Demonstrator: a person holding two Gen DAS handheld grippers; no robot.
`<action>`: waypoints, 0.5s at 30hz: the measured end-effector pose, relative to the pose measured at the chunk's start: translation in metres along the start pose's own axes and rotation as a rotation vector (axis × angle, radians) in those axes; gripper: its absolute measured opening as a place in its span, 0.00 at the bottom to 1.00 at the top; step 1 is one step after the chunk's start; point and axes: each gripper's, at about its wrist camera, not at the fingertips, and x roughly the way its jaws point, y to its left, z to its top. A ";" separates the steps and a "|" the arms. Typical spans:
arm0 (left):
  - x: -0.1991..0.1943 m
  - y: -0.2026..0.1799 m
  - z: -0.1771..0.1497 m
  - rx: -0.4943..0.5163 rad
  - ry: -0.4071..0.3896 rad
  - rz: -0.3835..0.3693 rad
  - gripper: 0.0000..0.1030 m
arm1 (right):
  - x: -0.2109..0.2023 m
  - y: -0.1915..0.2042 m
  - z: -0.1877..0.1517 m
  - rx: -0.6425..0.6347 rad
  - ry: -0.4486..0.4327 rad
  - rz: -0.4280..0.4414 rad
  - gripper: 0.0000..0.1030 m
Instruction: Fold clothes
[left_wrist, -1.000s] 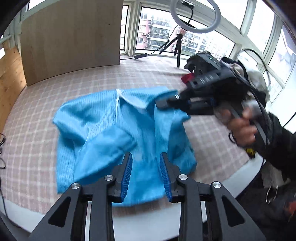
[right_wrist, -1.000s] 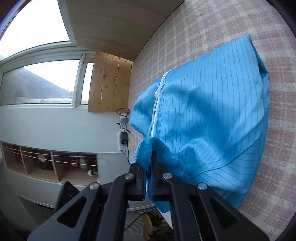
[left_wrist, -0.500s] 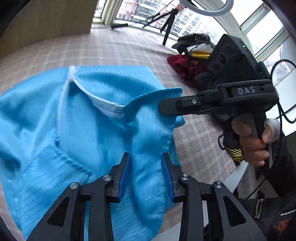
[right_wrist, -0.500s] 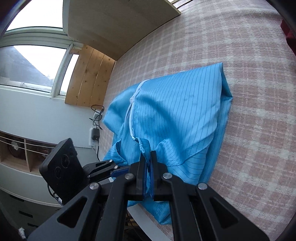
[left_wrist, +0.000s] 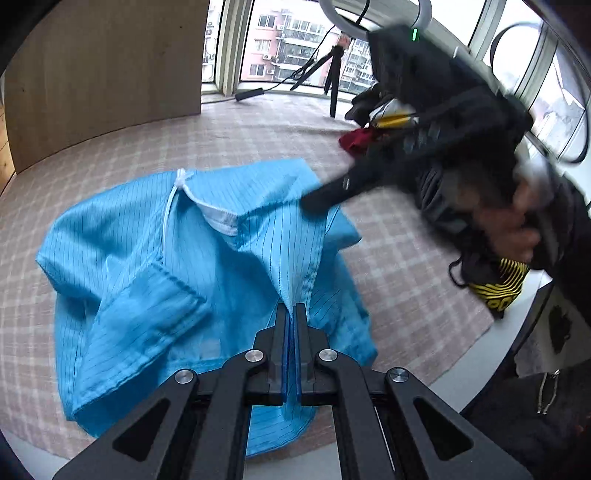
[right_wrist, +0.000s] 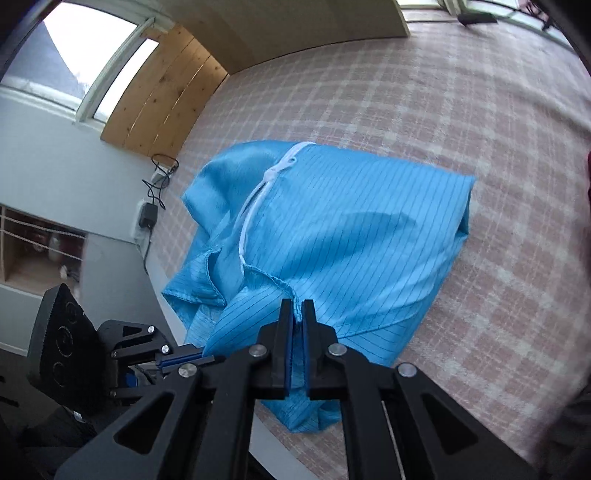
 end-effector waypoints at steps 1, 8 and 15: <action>0.003 0.000 -0.002 -0.001 0.004 0.005 0.01 | -0.005 0.006 0.004 -0.023 -0.017 -0.016 0.07; 0.006 -0.005 -0.007 -0.020 -0.027 -0.029 0.01 | 0.006 0.041 0.013 -0.127 -0.010 -0.062 0.16; 0.007 -0.013 -0.009 0.011 -0.021 -0.031 0.01 | 0.052 0.041 0.018 -0.194 0.097 -0.155 0.26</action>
